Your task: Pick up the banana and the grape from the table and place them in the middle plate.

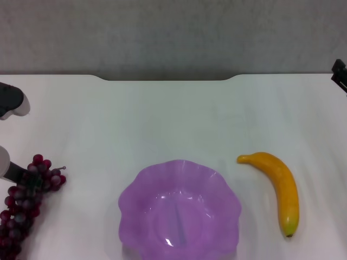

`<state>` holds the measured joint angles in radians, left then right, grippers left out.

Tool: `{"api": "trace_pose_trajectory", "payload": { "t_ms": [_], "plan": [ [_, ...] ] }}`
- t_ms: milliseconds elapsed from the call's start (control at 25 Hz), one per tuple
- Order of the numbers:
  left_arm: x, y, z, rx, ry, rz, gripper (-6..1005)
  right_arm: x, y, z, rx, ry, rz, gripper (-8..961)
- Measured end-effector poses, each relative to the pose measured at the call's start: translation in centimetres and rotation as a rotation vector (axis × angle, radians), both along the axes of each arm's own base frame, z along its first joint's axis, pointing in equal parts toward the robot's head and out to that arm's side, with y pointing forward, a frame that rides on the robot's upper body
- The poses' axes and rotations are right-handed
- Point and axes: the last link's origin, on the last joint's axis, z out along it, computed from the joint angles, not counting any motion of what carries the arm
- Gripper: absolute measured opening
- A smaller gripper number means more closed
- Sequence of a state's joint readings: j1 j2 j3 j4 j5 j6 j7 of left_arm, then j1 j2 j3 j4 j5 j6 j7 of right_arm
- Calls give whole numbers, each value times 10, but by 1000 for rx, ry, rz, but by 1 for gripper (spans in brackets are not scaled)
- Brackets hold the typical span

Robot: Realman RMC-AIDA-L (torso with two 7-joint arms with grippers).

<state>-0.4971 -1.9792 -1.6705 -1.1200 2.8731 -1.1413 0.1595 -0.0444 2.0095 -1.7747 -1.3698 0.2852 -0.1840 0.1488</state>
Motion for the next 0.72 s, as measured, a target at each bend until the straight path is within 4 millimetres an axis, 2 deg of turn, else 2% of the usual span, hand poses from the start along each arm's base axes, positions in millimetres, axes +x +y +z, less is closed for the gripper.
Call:
{"api": "trace_pose_trajectory", "payload": {
  "t_ms": [280, 720],
  "plan": [
    [3, 0, 1, -1, 0, -5, 448, 0, 0, 0, 0, 0, 0, 864],
    [13, -1, 8, 13, -6, -34, 351, 0, 0, 0, 0, 0, -1, 864]
  ]
}}
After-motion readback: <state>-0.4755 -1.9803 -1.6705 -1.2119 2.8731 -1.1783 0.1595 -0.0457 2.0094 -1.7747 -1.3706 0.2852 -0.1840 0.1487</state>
